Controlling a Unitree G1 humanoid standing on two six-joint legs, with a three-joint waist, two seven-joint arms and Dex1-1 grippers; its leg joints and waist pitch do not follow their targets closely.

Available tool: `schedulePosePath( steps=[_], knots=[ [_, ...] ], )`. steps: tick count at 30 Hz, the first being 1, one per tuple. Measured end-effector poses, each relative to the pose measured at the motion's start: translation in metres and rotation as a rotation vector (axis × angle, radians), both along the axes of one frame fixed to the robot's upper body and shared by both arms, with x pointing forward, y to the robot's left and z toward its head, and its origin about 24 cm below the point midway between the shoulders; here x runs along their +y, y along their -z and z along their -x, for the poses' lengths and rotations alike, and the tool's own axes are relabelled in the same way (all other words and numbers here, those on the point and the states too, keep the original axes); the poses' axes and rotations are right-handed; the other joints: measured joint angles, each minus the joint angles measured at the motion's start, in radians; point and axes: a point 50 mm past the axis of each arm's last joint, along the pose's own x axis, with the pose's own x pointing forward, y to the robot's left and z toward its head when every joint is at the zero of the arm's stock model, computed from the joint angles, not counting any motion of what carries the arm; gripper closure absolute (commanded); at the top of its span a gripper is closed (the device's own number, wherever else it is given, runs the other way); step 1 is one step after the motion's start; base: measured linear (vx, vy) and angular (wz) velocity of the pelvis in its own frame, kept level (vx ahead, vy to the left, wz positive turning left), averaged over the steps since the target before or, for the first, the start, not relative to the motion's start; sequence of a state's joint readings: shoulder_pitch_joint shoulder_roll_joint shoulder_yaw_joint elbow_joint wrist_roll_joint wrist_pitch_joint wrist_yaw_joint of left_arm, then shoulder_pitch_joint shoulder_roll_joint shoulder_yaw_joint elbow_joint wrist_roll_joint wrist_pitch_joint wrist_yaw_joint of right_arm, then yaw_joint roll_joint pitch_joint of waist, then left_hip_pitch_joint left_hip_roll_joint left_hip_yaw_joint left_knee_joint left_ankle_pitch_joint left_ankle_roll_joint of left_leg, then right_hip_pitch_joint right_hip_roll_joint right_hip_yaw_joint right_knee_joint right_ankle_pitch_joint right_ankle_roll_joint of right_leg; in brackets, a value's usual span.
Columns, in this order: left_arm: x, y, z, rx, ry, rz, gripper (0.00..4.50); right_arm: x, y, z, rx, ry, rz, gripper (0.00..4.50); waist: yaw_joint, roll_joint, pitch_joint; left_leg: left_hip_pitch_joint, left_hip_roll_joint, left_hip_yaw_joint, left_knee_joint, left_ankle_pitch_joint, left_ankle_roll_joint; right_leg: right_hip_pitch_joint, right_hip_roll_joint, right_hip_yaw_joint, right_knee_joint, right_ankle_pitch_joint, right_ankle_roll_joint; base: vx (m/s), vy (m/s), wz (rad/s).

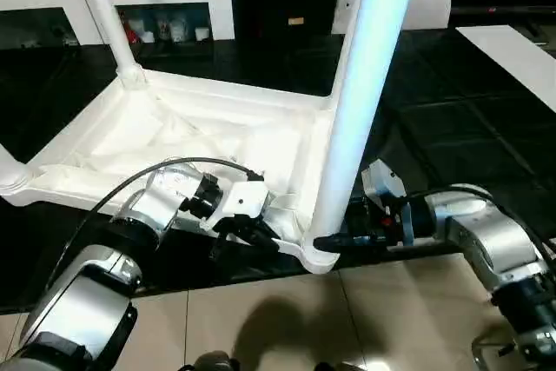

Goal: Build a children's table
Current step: Rotate leg to tighten

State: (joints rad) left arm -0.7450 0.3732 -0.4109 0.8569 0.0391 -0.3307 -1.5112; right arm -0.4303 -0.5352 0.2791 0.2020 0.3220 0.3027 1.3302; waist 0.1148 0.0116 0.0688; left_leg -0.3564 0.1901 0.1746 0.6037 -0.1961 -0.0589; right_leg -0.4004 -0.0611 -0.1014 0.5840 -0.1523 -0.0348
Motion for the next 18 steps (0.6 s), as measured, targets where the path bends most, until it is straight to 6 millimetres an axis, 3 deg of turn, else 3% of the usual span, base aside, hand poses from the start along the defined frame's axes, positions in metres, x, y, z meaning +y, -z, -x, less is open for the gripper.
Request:
schedulePosePath(
  steps=[9,13,18],
  knots=[
    [0.001,0.001,-0.001,0.011,-0.01,-0.007,4.5,0.001,0.001,-0.001,0.019,0.003,-0.004,2.53,0.0,-0.001,0.0,0.0,0.0,0.0,0.0,0.0,0.0,0.0,0.0,0.0,0.0,0.0,0.0,0.0,0.0,0.0],
    [0.002,0.0,-0.01,0.017,-0.142,-0.011,4.5,0.002,0.008,-0.004,0.032,0.186,-0.062,2.53,-0.006,-0.001,-0.001,0.003,0.0,0.0,0.0,0.002,-0.002,0.001,0.0,0.0,0.001,0.0,0.0,0.0,0.0,0.0],
    [-0.007,0.003,-0.024,0.02,-0.375,0.026,4.5,0.014,0.013,-0.02,-0.021,0.484,-0.083,2.53,-0.039,-0.002,-0.001,0.004,0.0,0.001,0.0,0.005,-0.003,0.001,0.0,0.001,0.0,0.0,0.0,0.0,0.0,0.0]
  ],
)
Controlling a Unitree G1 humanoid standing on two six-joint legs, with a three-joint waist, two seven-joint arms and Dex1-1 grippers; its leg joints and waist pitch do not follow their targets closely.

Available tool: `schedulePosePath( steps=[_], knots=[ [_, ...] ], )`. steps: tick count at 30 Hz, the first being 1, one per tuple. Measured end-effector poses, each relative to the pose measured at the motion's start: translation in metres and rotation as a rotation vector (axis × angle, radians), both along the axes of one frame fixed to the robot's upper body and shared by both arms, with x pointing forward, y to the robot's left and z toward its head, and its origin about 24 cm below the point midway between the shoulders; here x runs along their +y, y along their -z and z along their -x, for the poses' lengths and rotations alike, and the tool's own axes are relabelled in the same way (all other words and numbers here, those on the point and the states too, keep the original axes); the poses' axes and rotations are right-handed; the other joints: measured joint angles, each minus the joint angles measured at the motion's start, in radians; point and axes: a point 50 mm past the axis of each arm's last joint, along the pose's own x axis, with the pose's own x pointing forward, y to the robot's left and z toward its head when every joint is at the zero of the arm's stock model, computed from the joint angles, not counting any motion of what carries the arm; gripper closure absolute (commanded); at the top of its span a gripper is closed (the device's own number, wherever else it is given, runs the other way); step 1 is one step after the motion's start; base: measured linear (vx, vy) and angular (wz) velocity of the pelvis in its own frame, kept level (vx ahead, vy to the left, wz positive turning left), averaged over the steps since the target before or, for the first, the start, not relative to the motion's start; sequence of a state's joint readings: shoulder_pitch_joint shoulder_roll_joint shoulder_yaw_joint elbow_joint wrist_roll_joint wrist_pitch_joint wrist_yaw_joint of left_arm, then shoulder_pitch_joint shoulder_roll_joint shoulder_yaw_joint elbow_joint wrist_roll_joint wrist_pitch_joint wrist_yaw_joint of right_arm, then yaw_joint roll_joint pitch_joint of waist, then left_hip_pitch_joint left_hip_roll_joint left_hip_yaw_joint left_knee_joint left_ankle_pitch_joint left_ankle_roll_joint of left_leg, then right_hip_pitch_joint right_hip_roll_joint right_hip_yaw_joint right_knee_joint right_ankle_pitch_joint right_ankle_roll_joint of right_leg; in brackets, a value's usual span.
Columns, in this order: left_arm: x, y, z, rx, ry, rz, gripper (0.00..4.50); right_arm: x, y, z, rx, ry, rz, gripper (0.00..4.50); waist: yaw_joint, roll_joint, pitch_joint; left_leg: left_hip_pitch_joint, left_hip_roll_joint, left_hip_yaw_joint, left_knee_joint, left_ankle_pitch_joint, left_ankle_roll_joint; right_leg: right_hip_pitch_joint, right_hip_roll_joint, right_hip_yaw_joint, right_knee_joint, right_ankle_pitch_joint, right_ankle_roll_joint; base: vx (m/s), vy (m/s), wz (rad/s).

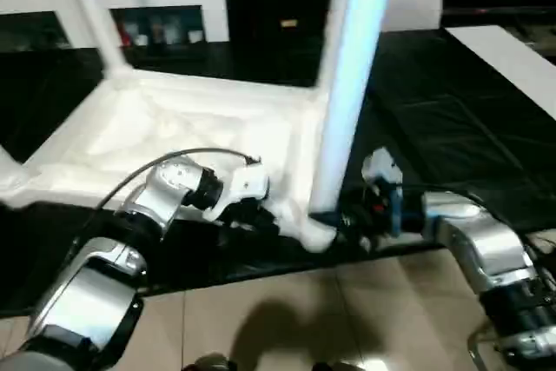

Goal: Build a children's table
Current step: Rotate leg to tighten

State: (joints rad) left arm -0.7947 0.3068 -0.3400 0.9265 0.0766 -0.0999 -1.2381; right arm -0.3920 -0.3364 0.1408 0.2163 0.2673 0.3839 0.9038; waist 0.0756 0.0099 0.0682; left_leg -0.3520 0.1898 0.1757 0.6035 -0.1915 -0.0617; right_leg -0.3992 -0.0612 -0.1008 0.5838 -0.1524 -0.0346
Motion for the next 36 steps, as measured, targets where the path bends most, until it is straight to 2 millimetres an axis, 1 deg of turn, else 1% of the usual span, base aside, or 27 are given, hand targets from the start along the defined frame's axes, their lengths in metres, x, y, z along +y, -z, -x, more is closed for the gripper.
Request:
schedulePosePath(
  steps=[1,3,4,7,11,12,13,15,17,18,20,22,24,25,28,30,31,33,34,36],
  knots=[
    [-0.004,0.001,-0.002,0.0,-0.052,0.014,4.5,0.002,0.001,-0.004,-0.003,0.083,-0.005,2.53,-0.013,0.0,0.0,0.0,0.0,0.001,-0.001,0.0,0.0,0.0,0.0,0.0,-0.002,0.0,0.0,0.0,0.0,0.0],
    [-0.011,0.003,-0.005,-0.005,-0.117,0.036,4.5,0.004,0.001,-0.009,-0.002,0.194,-0.007,2.54,-0.024,0.0,0.0,0.0,-0.001,0.001,-0.001,0.0,0.0,0.001,0.0,0.0,-0.002,0.0,0.0,0.0,0.0,0.0],
    [-0.016,0.004,-0.007,-0.009,-0.168,0.05,4.5,0.009,0.001,-0.014,0.006,0.281,-0.017,2.54,-0.031,0.0,0.0,0.001,0.0,0.0,-0.002,0.0,0.0,0.001,0.0,0.0,-0.002,0.0,0.0,0.0,0.0,0.0],
    [-0.023,0.004,-0.012,-0.025,-0.26,0.054,4.5,0.021,0.0,-0.024,0.016,0.438,-0.019,2.54,-0.042,0.002,-0.001,0.001,0.0,0.0,-0.003,0.0,0.0,0.001,0.0,0.0,-0.001,0.0,0.0,0.0,0.0,0.0],
    [-0.028,0.003,-0.014,-0.045,-0.305,0.052,4.5,0.028,-0.002,-0.029,0.008,0.519,0.004,2.54,-0.044,0.003,-0.002,0.001,-0.001,0.0,-0.004,0.0,0.0,0.001,0.0,0.0,-0.001,0.0,0.0,0.0,0.0,0.0],
    [-0.028,0.003,-0.015,-0.048,-0.308,0.051,4.5,0.029,-0.002,-0.03,0.005,0.525,0.006,1.98,-0.044,0.003,-0.002,0.001,-0.001,0.0,-0.004,0.0,0.0,0.001,0.0,0.0,-0.001,0.0,0.0,0.0,0.0,0.0],
    [-0.028,0.003,-0.015,-0.05,-0.31,0.05,4.5,0.029,-0.002,-0.03,0.002,0.528,0.007,1.84,-0.044,0.003,-0.002,0.001,-0.001,0.0,-0.005,0.0,0.0,0.001,0.0,0.0,-0.001,0.0,-0.001,0.0,0.0,0.0],
    [-0.028,0.003,-0.015,-0.063,-0.306,0.045,4.5,0.03,-0.002,-0.03,-0.005,0.526,0.001,1.82,-0.044,0.003,-0.002,0.001,-0.001,0.0,-0.005,0.0,0.0,0.001,0.001,0.0,-0.001,0.001,-0.001,0.0,0.0,0.0],
    [-0.028,0.003,-0.015,-0.08,-0.296,0.039,4.5,0.031,-0.001,-0.028,-0.014,0.527,-0.004,1.53,-0.044,0.003,-0.002,0.001,-0.001,0.0,-0.005,0.0,0.0,0.0,0.001,0.0,-0.001,0.001,-0.001,0.0,0.0,0.0],
    [-0.028,0.003,-0.015,-0.087,-0.287,0.039,4.5,0.03,-0.001,-0.028,-0.02,0.521,-0.003,1.4,-0.043,0.003,-0.002,0.001,-0.001,0.0,-0.004,0.0,0.0,0.0,0.001,0.0,-0.001,0.001,-0.001,0.0,0.0,0.0],
    [-0.026,0.003,-0.013,-0.093,-0.26,0.039,4.5,0.027,0.0,-0.023,-0.039,0.473,-0.003,1.35,-0.042,0.003,-0.002,0.001,-0.001,0.0,-0.005,-0.001,0.0,0.0,0.0,0.0,-0.001,0.001,-0.001,0.0,0.0,0.0],
    [-0.018,0.002,-0.01,-0.106,-0.196,0.034,4.5,0.02,0.001,-0.016,-0.049,0.377,-0.012,1.07,-0.04,0.004,-0.002,0.001,0.0,0.0,-0.007,-0.001,0.0,-0.001,0.001,0.0,-0.001,0.001,-0.001,0.0,0.0,0.0],
    [-0.013,0.002,-0.007,-0.104,-0.16,0.032,4.5,0.017,0.001,-0.011,-0.056,0.305,-0.013,0.91,-0.038,0.004,-0.002,0.001,0.0,0.0,-0.009,0.0,0.0,-0.001,0.002,0.0,-0.001,0.001,-0.001,0.0,0.0,0.0],
    [-0.009,0.001,-0.005,-0.101,-0.127,0.033,4.5,0.012,0.0,-0.01,-0.067,0.255,0.002,0.79,-0.037,0.004,-0.002,0.0,0.001,0.0,-0.009,0.0,0.0,-0.002,0.002,0.0,0.0,0.001,-0.001,0.0,0.0,0.0],
    [-0.003,0.002,0.001,-0.068,-0.045,0.049,4.5,0.001,0.0,-0.003,-0.074,0.114,0.027,0.55,-0.028,0.004,-0.002,-0.001,0.001,0.0,-0.009,0.0,0.0,-0.003,0.002,0.0,0.0,0.001,-0.001,0.0,0.0,0.0],
    [-0.003,0.002,0.004,-0.042,-0.006,0.054,4.5,-0.001,0.0,0.001,-0.069,0.048,0.024,0.33,-0.021,0.004,-0.002,-0.001,0.001,0.0,-0.008,0.0,0.0,-0.003,0.002,0.0,0.0,0.001,-0.002,0.0,0.0,0.0],
    [-0.001,0.001,0.005,-0.026,0.022,0.054,4.5,-0.004,0.0,0.004,-0.062,-0.006,0.022,0.33,-0.013,0.005,-0.002,-0.001,0.001,0.0,-0.008,0.0,0.0,-0.003,0.001,0.0,0.0,0.001,-0.002,0.0,0.0,0.0],
    [0.002,0.001,0.007,-0.012,0.059,0.049,4.5,-0.009,-0.001,0.007,-0.05,-0.083,0.036,0.33,-0.002,0.005,-0.002,-0.001,0.0,0.0,-0.007,0.0,0.0,-0.002,0.001,0.0,0.0,0.001,-0.002,0.0,0.0,0.0],
    [0.004,0.0,0.009,-0.004,0.085,0.045,4.5,-0.014,-0.002,0.009,-0.041,-0.119,0.044,0.33,0.007,0.005,-0.002,-0.001,0.001,0.0,-0.007,0.0,0.0,-0.002,0.001,0.0,0.0,0.001,-0.002,0.0,0.0,0.0],
    [0.008,0.0,0.011,0.014,0.124,0.04,4.5,-0.019,-0.004,0.012,-0.028,-0.172,0.039,0.33,0.016,0.004,-0.002,-0.001,0.001,0.0,-0.006,0.0,0.0,-0.002,0.001,0.0,0.0,0.001,-0.002,0.0,0.0,0.0]
  ],
)
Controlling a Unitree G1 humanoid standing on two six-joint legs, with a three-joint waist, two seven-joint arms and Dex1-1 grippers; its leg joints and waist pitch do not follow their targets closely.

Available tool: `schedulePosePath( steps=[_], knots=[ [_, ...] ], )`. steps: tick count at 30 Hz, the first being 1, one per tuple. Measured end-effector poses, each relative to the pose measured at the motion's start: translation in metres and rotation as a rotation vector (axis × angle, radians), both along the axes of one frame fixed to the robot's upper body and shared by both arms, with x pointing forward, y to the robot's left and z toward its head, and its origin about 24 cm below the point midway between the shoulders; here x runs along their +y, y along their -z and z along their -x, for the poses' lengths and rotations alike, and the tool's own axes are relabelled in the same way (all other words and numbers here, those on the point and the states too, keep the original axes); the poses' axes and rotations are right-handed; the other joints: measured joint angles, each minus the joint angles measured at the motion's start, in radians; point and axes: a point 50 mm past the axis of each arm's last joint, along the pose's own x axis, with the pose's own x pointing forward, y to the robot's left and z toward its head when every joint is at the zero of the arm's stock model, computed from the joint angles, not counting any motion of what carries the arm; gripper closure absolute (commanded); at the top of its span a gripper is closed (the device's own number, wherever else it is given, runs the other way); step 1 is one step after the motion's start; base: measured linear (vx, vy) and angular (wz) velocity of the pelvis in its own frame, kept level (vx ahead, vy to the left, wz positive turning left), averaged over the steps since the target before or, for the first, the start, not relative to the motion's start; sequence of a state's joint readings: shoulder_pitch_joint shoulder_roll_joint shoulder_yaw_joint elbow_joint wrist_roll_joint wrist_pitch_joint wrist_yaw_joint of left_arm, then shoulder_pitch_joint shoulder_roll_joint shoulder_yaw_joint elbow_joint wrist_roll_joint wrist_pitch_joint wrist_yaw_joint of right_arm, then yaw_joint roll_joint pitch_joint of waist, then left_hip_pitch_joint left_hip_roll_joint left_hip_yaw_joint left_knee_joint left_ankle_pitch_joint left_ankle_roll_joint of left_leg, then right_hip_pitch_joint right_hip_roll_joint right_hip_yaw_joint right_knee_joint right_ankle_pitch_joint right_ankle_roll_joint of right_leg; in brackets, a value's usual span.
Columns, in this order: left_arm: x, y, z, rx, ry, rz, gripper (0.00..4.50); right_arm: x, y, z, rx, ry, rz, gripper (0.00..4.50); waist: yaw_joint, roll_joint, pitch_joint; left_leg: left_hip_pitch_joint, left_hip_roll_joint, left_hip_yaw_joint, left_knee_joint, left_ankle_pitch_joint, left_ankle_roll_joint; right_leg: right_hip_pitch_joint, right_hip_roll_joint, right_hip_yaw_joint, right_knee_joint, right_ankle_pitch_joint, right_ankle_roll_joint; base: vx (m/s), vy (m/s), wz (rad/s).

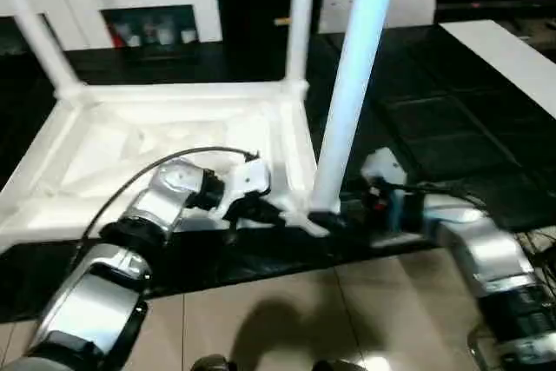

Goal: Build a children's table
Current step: Rotate leg to tighten

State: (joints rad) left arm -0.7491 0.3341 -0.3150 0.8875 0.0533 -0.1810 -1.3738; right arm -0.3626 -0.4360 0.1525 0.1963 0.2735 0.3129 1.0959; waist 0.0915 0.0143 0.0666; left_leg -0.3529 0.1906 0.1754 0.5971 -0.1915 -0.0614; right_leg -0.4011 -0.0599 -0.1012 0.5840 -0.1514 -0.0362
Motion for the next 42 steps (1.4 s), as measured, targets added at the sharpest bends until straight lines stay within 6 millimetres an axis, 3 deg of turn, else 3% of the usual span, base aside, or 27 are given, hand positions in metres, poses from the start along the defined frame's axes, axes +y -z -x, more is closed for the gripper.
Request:
schedulePosePath(
  steps=[2,9,26,30,33,37,42],
  knots=[
    [0.004,-0.001,0.003,0.023,0.049,-0.005,4.5,-0.001,-0.001,0.003,0.016,-0.082,-0.002,0.33,0.006,0.0,0.0,-0.001,0.0,0.0,0.001,0.0,0.0,0.0,0.0,0.0,0.0,0.0,0.0,0.0,0.0,0.0],
    [0.006,-0.001,0.009,0.06,0.171,-0.028,4.5,0.0,-0.007,0.001,0.041,-0.217,0.001,1.0,0.027,-0.003,0.001,-0.003,0.0,0.0,0.002,0.0,0.0,-0.001,-0.001,0.0,0.0,0.0,0.0,0.0,0.0,0.0],
    [0.005,-0.003,0.011,0.034,0.244,-0.052,4.5,0.006,-0.008,0.002,0.098,-0.373,-0.004,2.38,0.026,-0.007,0.003,-0.004,0.0,0.0,0.002,0.0,0.0,-0.001,-0.001,0.0,0.0,0.0,0.001,0.0,0.0,0.0],
    [0.005,-0.003,0.011,0.037,0.241,-0.047,4.5,0.006,-0.008,0.002,0.113,-0.367,-0.011,2.49,0.026,-0.007,0.003,-0.004,0.0,0.0,0.002,0.0,0.0,-0.001,-0.001,0.0,0.0,-0.001,0.001,0.0,0.0,0.0],
    [0.005,-0.003,0.011,0.042,0.229,-0.042,4.5,0.007,-0.008,0.002,0.124,-0.348,-0.023,2.52,0.025,-0.007,0.003,-0.004,0.0,0.0,0.002,0.0,0.0,-0.001,-0.001,0.0,0.0,-0.001,0.001,0.0,0.0,0.0],
    [0.003,-0.003,0.002,0.029,0.128,-0.056,4.5,0.011,-0.002,0.002,0.114,-0.173,-0.072,2.52,0.018,-0.007,0.003,-0.002,0.0,0.0,0.002,0.001,0.0,0.0,-0.001,0.0,0.0,-0.001,0.001,0.0,0.0,0.0],
    [-0.002,-0.001,-0.01,0.022,-0.094,-0.031,4.5,0.019,0.002,-0.01,0.084,0.138,-0.087,2.52,-0.019,-0.009,0.003,0.001,-0.001,0.0,0.001,0.002,0.0,0.003,-0.001,0.0,-0.005,-0.001,0.001,0.0,0.0,0.0]
  ],
)
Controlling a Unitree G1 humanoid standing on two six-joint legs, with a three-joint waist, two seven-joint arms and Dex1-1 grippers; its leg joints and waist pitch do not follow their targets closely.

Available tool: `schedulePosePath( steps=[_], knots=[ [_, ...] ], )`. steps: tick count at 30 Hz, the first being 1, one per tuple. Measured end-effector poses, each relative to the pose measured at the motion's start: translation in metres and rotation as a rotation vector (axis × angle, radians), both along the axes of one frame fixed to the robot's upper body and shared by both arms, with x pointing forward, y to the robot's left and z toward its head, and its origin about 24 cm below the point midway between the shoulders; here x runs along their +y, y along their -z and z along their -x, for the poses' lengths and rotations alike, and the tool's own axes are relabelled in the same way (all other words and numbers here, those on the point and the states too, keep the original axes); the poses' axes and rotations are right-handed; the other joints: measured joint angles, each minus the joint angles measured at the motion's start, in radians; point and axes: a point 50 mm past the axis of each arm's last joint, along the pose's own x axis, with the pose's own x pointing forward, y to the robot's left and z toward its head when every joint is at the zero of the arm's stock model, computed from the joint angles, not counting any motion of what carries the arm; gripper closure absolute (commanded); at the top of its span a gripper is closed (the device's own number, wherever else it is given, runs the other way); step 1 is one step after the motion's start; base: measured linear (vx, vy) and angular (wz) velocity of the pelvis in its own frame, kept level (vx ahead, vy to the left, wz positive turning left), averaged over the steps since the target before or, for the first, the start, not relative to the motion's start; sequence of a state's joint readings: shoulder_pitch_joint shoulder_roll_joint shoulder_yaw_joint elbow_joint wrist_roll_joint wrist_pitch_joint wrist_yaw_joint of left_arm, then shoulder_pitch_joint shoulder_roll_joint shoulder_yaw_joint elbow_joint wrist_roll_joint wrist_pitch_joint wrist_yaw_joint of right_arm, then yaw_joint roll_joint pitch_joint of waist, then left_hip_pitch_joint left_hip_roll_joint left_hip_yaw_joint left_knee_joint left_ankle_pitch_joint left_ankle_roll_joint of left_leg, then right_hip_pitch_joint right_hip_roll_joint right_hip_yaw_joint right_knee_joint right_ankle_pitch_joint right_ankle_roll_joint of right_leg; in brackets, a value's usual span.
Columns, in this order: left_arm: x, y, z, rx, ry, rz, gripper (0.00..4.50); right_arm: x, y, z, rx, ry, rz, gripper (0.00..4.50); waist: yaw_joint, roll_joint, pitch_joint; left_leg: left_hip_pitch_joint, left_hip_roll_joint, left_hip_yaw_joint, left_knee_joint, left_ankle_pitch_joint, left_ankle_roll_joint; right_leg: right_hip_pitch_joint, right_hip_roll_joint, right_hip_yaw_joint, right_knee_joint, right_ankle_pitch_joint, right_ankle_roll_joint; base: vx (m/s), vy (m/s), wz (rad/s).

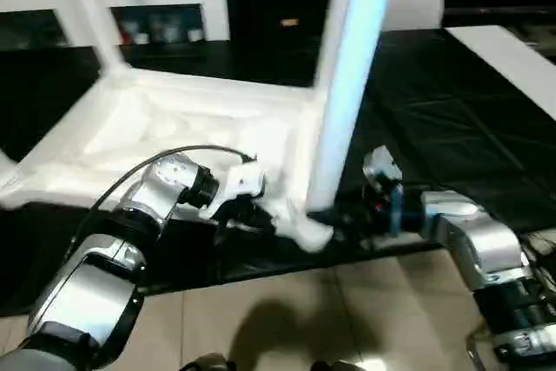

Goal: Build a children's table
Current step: Rotate leg to tighten

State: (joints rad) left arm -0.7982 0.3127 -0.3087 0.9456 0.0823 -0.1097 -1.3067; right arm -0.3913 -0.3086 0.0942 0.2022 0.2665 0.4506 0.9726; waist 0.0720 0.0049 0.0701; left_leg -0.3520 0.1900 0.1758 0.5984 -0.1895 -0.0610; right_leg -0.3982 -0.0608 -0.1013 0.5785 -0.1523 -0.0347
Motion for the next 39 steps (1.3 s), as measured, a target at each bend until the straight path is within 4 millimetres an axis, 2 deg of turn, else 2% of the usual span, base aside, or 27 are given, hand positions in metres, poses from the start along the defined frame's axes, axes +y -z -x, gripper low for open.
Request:
schedulePosePath(
  steps=[1,5,8,11,13,16,24,27,28,35,38,39],
  knots=[
    [-0.003,0.0,-0.003,-0.009,-0.057,0.009,4.5,0.003,0.001,-0.004,0.001,0.095,-0.011,2.52,-0.016,0.0,0.0,0.0,0.0,0.0,0.0,0.0,0.0,0.0,0.0,0.0,-0.001,0.0,0.0,0.0,0.0,0.0],
    [-0.018,0.002,-0.01,-0.041,-0.195,0.036,4.5,0.011,0.0,-0.018,0.006,0.337,-0.02,2.54,-0.044,0.0,0.0,0.0,-0.001,0.001,-0.001,-0.001,0.001,-0.001,0.0,0.001,-0.001,0.0,0.0,0.0,0.0,0.0],
    [-0.029,0.002,-0.016,-0.069,-0.307,0.044,4.5,0.022,-0.003,-0.03,0.0,0.494,0.013,2.54,-0.05,0.001,-0.001,0.0,0.0,0.001,-0.003,0.0,0.0,-0.002,0.0,0.0,0.0,0.0,0.0,0.0,0.0,0.0],
    [-0.036,0.002,-0.019,-0.077,-0.365,0.051,4.5,0.028,-0.005,-0.036,-0.006,0.579,0.036,2.54,-0.049,0.002,-0.001,0.001,-0.001,0.0,-0.006,-0.001,0.0,-0.002,0.0,0.0,-0.001,0.0,0.0,0.0,0.0,0.0],
    [-0.038,0.002,-0.019,-0.082,-0.374,0.051,4.5,0.028,-0.005,-0.036,-0.025,0.59,0.047,1.98,-0.046,0.002,-0.001,0.001,-0.001,0.0,-0.008,-0.001,0.001,-0.002,0.0,0.001,-0.002,0.0,0.0,0.0,0.0,0.0],
    [-0.039,0.001,-0.02,-0.087,-0.374,0.051,4.5,0.028,-0.005,-0.036,-0.042,0.589,0.038,1.75,-0.044,0.002,-0.001,0.001,-0.001,0.001,-0.009,-0.001,0.001,-0.002,0.0,0.001,-0.002,0.0,0.0,0.0,0.0,0.0],
    [-0.033,-0.001,-0.013,-0.11,-0.26,0.076,4.5,0.016,-0.003,-0.025,-0.103,0.439,0.032,0.98,-0.037,0.005,0.001,-0.002,-0.001,0.001,-0.013,0.002,0.006,-0.006,0.001,0.0,-0.001,0.001,-0.004,0.0,0.0,0.0],
    [-0.032,-0.001,-0.004,-0.099,-0.144,0.094,4.5,0.007,0.0,-0.017,-0.117,0.312,0.053,0.77,-0.031,0.007,0.002,-0.003,-0.001,0.001,-0.015,0.002,0.007,-0.006,0.001,0.0,-0.001,0.0,-0.005,0.0,0.0,0.0],
    [-0.029,-0.001,0.0,-0.078,-0.103,0.109,4.5,0.003,0.0,-0.013,-0.13,0.245,0.068,0.55,-0.023,0.008,0.002,-0.003,-0.001,0.001,-0.015,0.002,0.007,-0.006,0.001,0.0,-0.001,0.0,-0.005,0.0,0.0,0.0],
    [-0.012,-0.002,0.01,-0.036,0.095,0.075,4.5,-0.011,-0.004,0.001,-0.144,-0.054,0.103,0.55,0.017,0.007,0.003,-0.004,0.0,0.001,-0.01,0.002,0.007,-0.006,0.0,0.0,-0.001,-0.002,-0.002,0.0,0.0,0.0],
    [-0.008,-0.002,0.013,-0.028,0.162,0.055,4.5,-0.013,-0.006,0.004,-0.151,-0.128,0.098,0.55,0.026,0.007,0.003,-0.004,0.0,0.001,-0.009,0.001,0.005,-0.005,0.0,0.0,0.0,-0.002,-0.002,0.0,0.0,0.0],
    [-0.006,-0.002,0.014,-0.027,0.176,0.049,4.5,-0.014,-0.006,0.007,-0.142,-0.157,0.086,0.7,0.028,0.007,0.003,-0.004,0.0,0.001,-0.009,0.001,0.005,-0.005,0.0,0.0,0.0,-0.002,-0.002,0.0,0.0,0.0]
  ],
)
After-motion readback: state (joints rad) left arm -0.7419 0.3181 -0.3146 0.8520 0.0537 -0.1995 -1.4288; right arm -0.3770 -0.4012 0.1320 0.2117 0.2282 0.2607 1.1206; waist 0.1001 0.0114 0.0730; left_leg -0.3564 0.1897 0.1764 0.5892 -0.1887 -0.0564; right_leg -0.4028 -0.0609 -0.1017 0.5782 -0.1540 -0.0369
